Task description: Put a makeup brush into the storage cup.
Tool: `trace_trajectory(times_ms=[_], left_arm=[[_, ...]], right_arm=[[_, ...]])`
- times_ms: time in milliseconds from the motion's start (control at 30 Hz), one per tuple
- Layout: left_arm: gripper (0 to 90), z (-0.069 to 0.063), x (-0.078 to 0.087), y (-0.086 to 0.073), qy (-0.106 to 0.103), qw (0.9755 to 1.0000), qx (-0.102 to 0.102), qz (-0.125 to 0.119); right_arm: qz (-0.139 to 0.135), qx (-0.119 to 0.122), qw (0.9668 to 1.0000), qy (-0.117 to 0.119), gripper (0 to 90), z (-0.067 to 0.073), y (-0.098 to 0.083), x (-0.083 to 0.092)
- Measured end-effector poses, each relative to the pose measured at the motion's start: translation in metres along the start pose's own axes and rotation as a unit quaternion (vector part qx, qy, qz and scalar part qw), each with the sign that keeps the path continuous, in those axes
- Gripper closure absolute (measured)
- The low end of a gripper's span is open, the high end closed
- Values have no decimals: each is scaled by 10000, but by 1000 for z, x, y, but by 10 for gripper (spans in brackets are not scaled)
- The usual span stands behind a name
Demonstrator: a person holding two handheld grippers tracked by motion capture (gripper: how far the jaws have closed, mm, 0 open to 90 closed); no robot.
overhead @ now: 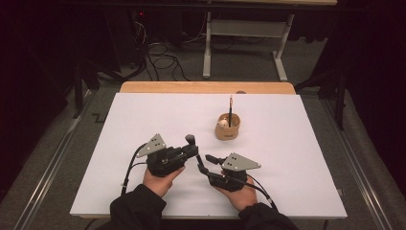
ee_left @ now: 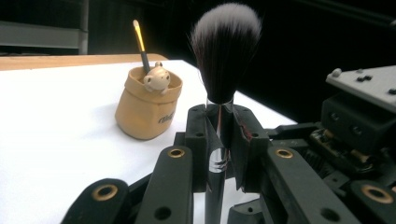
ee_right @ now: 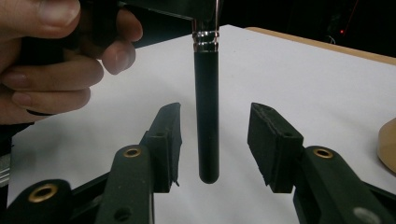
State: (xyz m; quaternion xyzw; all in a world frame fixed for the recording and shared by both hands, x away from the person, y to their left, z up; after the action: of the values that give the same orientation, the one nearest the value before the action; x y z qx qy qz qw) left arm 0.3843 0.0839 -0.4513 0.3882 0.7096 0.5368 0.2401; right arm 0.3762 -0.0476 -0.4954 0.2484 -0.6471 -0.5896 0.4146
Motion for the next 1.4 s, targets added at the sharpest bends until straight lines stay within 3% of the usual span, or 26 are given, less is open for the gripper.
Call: trace_trajectory(times_ms=[467,967,1400], left_arm=[[786,-10,-4,-3,186,9977,-565,327],[785,-17,-8,-8,277,9950,-808,514],[785,-20,-9,-10,297,9937,-911,573]], right_arm=[[-25,51,9999,-103,503,4,3,-1],[-132,82,9993,-336,591,8,8,-3],[-198,-21,9993,-304,703,8,10,-2]])
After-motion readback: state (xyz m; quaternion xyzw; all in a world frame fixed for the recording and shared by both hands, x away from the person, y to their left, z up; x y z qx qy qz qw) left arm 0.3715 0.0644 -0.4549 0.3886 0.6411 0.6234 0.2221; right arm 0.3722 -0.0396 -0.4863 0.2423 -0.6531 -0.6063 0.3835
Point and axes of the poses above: each handheld gripper's, and its own axes: x roughly backward along the jaws, y roughly out of its top, z roughly to its left, the point moved 7 cm from there along -x, roughly forward along the jaws, and after that the axes turned 6 degrees about -z, right-handed, at the moved point
